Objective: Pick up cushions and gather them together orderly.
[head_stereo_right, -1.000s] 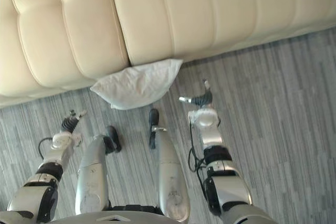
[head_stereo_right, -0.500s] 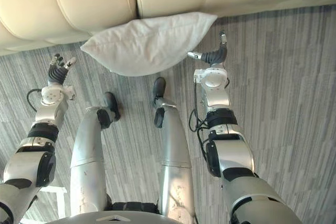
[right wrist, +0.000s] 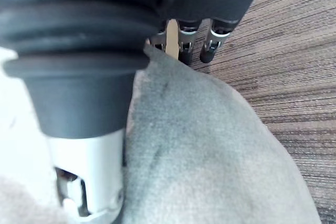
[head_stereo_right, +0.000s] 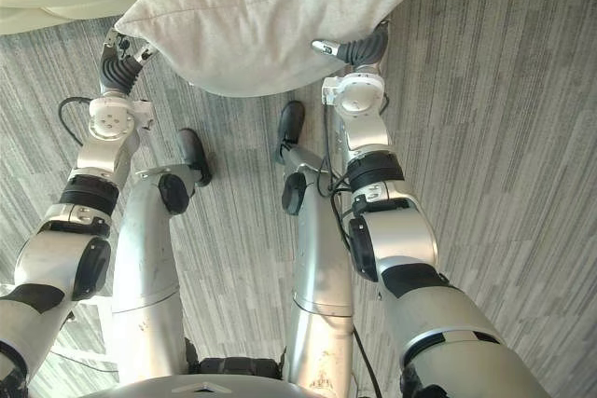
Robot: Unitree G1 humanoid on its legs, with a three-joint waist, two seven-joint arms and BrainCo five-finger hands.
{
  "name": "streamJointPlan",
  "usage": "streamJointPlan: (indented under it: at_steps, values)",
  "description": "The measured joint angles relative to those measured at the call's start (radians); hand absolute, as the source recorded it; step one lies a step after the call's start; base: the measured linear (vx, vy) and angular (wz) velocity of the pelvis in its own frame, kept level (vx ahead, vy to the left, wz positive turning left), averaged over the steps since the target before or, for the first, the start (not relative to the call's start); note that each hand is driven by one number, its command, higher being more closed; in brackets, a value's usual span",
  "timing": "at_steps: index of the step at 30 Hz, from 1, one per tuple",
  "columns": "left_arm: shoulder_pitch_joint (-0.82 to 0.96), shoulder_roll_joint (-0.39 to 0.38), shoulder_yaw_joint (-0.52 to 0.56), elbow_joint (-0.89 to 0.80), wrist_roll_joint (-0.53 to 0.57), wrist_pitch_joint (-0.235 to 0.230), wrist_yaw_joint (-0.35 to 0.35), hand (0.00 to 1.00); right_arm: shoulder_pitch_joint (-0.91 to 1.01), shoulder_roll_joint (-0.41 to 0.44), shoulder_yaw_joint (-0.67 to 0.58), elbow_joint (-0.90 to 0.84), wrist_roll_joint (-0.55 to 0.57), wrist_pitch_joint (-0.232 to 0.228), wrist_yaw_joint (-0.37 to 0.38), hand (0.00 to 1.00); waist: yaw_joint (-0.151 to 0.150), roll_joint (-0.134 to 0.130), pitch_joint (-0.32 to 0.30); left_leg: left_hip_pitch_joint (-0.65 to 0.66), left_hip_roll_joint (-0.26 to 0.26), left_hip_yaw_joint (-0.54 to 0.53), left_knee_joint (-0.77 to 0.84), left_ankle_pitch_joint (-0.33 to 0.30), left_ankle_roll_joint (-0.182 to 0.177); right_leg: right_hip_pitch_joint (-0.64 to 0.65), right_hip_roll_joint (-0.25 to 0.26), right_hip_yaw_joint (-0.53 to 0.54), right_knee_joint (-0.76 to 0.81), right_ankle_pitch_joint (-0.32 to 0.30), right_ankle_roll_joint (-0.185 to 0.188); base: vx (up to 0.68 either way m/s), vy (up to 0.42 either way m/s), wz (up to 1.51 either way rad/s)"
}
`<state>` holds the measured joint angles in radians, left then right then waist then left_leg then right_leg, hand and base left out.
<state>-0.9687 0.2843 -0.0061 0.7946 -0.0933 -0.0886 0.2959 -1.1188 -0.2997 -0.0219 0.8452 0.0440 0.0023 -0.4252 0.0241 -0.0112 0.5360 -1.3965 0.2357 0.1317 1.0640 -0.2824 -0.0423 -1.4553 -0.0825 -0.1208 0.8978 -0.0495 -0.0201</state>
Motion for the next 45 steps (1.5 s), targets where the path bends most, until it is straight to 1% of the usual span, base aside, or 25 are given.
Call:
streamJointPlan:
  at_steps: [3,5,8,11,12,14,15,19,23,25,27,30,32,34,36,37,38,39,40,42,43,44,45]
  values:
    - [-0.014,-0.019,-0.028,0.000,0.031,0.002,0.029,1.00,-0.021,0.009,-0.002,0.000,0.031,0.001,-0.002,1.00,0.000,0.000,0.000,-0.020,-0.005,0.003,0.000,0.003,-0.002,-0.022,-0.003,0.005,0.003,0.000,0.000,-0.01,-0.001,0.04]
    - [-0.025,-0.030,-0.040,0.000,0.049,0.004,0.035,1.00,-0.034,0.016,-0.001,-0.003,0.048,-0.002,-0.011,1.00,0.000,0.000,0.000,-0.033,-0.005,0.004,0.002,0.004,-0.002,-0.037,-0.004,0.007,0.004,0.002,-0.002,0.00,0.000,0.00]
    - [-0.040,-0.060,-0.042,-0.008,0.079,0.014,0.050,1.00,-0.044,0.037,0.000,-0.019,0.090,-0.020,-0.043,1.00,-0.001,0.000,0.000,-0.041,-0.004,0.007,0.008,0.005,-0.005,-0.048,-0.002,0.011,0.010,0.003,-0.003,0.00,-0.002,-0.02]
    - [-0.040,-0.083,-0.049,-0.066,0.078,0.027,0.072,1.00,-0.029,0.068,0.006,-0.107,0.111,-0.022,-0.068,1.00,-0.009,0.000,0.000,-0.044,0.000,0.007,0.016,0.004,-0.005,-0.050,0.001,0.011,0.014,0.004,-0.003,-0.02,-0.010,-0.04]
    - [-0.040,-0.086,-0.061,-0.093,0.078,0.030,0.084,1.00,-0.018,0.079,0.007,-0.153,0.117,-0.024,-0.088,1.00,-0.012,0.000,0.000,-0.044,0.001,0.007,0.017,0.004,-0.005,-0.050,0.001,0.011,0.012,0.006,-0.001,-0.03,-0.010,-0.02]
    - [-0.037,-0.086,-0.076,-0.118,0.078,0.039,0.098,1.00,0.002,0.081,0.007,-0.196,0.118,-0.023,-0.099,1.00,-0.012,0.000,0.000,-0.045,0.001,0.007,0.017,0.004,-0.004,-0.051,0.002,0.011,0.007,0.009,-0.002,-0.03,-0.010,-0.02]
    - [-0.036,-0.086,-0.079,-0.137,0.078,0.042,0.112,1.00,0.031,0.084,0.008,-0.248,0.119,-0.024,-0.111,1.00,-0.012,0.000,0.000,-0.046,0.002,0.006,0.021,0.004,-0.004,-0.053,0.003,0.011,0.014,0.009,-0.001,-0.04,-0.020,-0.03]
    - [-0.020,-0.059,-0.080,-0.225,0.077,0.046,0.141,1.00,0.090,0.095,0.010,-0.371,0.119,-0.024,-0.122,1.00,-0.013,0.000,0.000,-0.051,0.018,0.005,0.044,0.002,-0.006,-0.057,0.015,0.011,0.021,0.010,-0.003,-0.04,-0.024,-0.11]
    - [-0.005,-0.058,-0.082,-0.305,0.067,0.046,0.157,1.00,0.138,0.105,0.012,-0.469,0.118,-0.024,-0.123,1.00,-0.018,0.000,0.000,-0.041,0.025,-0.002,0.052,0.003,-0.009,-0.045,0.018,0.004,0.026,0.011,-0.006,-0.04,-0.034,-0.03]
    - [0.015,-0.059,-0.085,-0.341,0.055,0.045,0.157,1.00,0.164,0.116,0.012,-0.507,0.118,-0.025,-0.122,1.00,-0.022,-0.001,-0.001,-0.015,0.025,-0.005,0.050,0.004,-0.010,-0.017,0.019,0.002,0.024,0.010,-0.007,-0.05,-0.041,-0.01]
    - [0.043,-0.061,-0.087,-0.388,0.055,0.037,0.157,1.00,0.210,0.142,0.014,-0.569,0.117,-0.047,-0.121,1.00,-0.026,-0.001,-0.002,0.032,0.026,-0.006,0.035,0.002,-0.011,0.033,0.023,-0.002,0.005,0.010,-0.007,-0.07,-0.049,-0.02]
    - [0.064,-0.063,-0.087,-0.435,0.055,0.024,0.158,1.00,0.240,0.157,0.017,-0.610,0.117,-0.070,-0.119,1.00,-0.024,-0.001,-0.002,0.090,0.027,-0.002,-0.014,0.010,-0.017,0.095,0.031,-0.008,-0.055,0.012,-0.009,-0.06,-0.049,-0.08]
    - [0.076,-0.063,-0.087,-0.456,0.055,0.023,0.158,1.00,0.263,0.175,0.017,-0.636,0.117,-0.072,-0.118,1.00,-0.024,-0.001,-0.003,0.127,0.028,0.003,-0.053,0.021,-0.018,0.134,0.032,-0.015,-0.093,0.014,-0.009,-0.05,-0.055,-0.04]
    - [0.111,-0.072,-0.089,-0.504,0.055,0.022,0.159,1.00,0.299,0.189,0.018,-0.648,0.118,-0.085,-0.112,1.00,-0.025,-0.001,-0.003,0.183,0.027,0.004,-0.085,0.029,-0.020,0.191,0.032,-0.027,-0.123,0.026,-0.010,-0.01,-0.070,0.03]
    - [0.127,-0.072,-0.094,-0.524,0.055,0.022,0.159,1.00,0.321,0.193,0.018,-0.666,0.118,-0.085,-0.106,1.00,-0.024,-0.001,-0.003,0.211,0.026,0.004,-0.098,0.030,-0.024,0.217,0.032,-0.029,-0.129,0.032,-0.011,0.02,-0.081,0.07]
    - [0.156,-0.073,-0.102,-0.563,0.055,0.022,0.159,1.00,0.356,0.203,0.019,-0.697,0.118,-0.086,-0.097,1.00,-0.024,-0.001,-0.003,0.258,0.025,0.003,-0.119,0.036,-0.035,0.262,0.034,-0.036,-0.143,0.028,-0.021,0.05,-0.093,0.05]
    - [0.167,-0.074,-0.108,-0.576,0.055,0.022,0.159,1.00,0.369,0.208,0.019,-0.709,0.118,-0.085,-0.097,1.00,-0.024,-0.002,-0.003,0.277,0.025,0.004,-0.128,0.035,-0.036,0.280,0.034,-0.037,-0.147,0.026,-0.023,0.07,-0.111,0.05]
    - [0.203,-0.087,-0.116,-0.612,0.054,0.022,0.158,1.00,0.409,0.219,0.020,-0.731,0.118,-0.086,-0.085,1.00,-0.024,-0.002,-0.003,0.345,0.025,0.006,-0.147,0.032,-0.041,0.348,0.034,-0.048,-0.161,0.028,-0.035,0.07,-0.088,0.03]
    - [0.215,-0.097,-0.116,-0.621,0.053,0.022,0.158,1.00,0.422,0.220,0.020,-0.737,0.119,-0.086,-0.082,1.00,-0.024,-0.002,-0.003,0.371,0.024,0.006,-0.160,0.031,-0.043,0.372,0.034,-0.049,-0.166,0.026,-0.036,0.07,-0.080,0.05]
    - [0.286,-0.145,-0.130,-0.675,0.044,0.019,0.158,1.00,0.504,0.222,0.029,-0.776,0.119,-0.092,-0.071,1.00,-0.025,-0.004,-0.013,0.490,0.019,0.008,-0.196,0.021,-0.050,0.485,0.034,-0.052,-0.190,0.005,-0.030,0.06,-0.065,0.07]
    - [0.315,-0.152,-0.144,-0.701,0.036,0.018,0.158,1.00,0.539,0.224,0.029,-0.799,0.120,-0.093,-0.065,1.00,-0.023,-0.004,-0.013,0.541,0.017,0.009,-0.210,0.016,-0.054,0.535,0.034,-0.053,-0.200,-0.003,-0.029,0.08,-0.039,0.07]
    - [0.359,-0.154,-0.163,-0.731,0.034,0.014,0.158,1.00,0.590,0.231,0.030,-0.828,0.120,-0.097,-0.057,1.00,-0.021,-0.004,-0.020,0.607,0.015,0.013,-0.232,0.009,-0.053,0.597,0.035,-0.054,-0.217,-0.014,-0.022,0.10,-0.017,0.04]
    - [0.449,-0.163,-0.177,-0.761,0.034,-0.001,0.155,1.00,0.680,0.241,0.054,-0.845,0.121,-0.120,-0.038,1.00,-0.022,-0.005,-0.117,0.626,0.013,0.021,-0.258,0.002,-0.054,0.614,0.037,-0.054,-0.241,-0.025,-0.014,0.11,-0.004,-0.01]
